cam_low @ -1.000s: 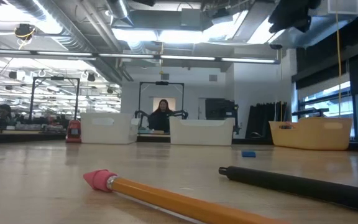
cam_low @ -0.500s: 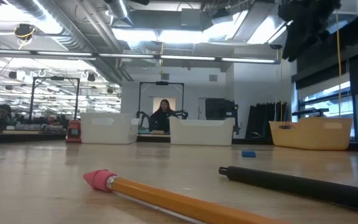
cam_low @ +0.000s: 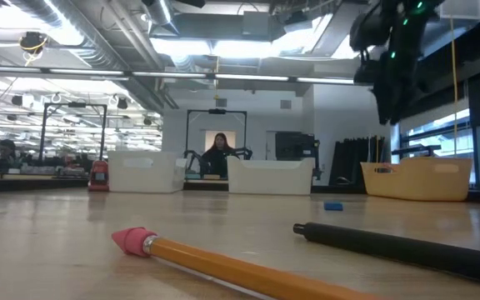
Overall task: Sort crayons/erasers/pens/pencils in bins
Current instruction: Put the yellow pencil into the yellow bin
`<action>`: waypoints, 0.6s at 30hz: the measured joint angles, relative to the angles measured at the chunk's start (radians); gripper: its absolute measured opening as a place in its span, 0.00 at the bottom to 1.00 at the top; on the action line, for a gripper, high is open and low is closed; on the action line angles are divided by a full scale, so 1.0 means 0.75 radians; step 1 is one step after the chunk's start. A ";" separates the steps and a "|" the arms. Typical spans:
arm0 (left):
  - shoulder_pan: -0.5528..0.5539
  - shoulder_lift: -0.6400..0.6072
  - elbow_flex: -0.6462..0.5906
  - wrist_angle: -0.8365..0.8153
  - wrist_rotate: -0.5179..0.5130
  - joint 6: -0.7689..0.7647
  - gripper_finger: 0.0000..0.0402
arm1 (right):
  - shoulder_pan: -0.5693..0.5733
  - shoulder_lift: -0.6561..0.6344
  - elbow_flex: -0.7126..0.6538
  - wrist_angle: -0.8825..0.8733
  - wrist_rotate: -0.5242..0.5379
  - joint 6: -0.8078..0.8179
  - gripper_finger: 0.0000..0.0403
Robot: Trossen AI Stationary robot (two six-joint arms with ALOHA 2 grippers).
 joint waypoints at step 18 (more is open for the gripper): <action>0.001 0.001 0.000 -0.002 -0.001 0.001 0.28 | -0.382 0.369 0.000 0.214 0.043 -0.234 0.38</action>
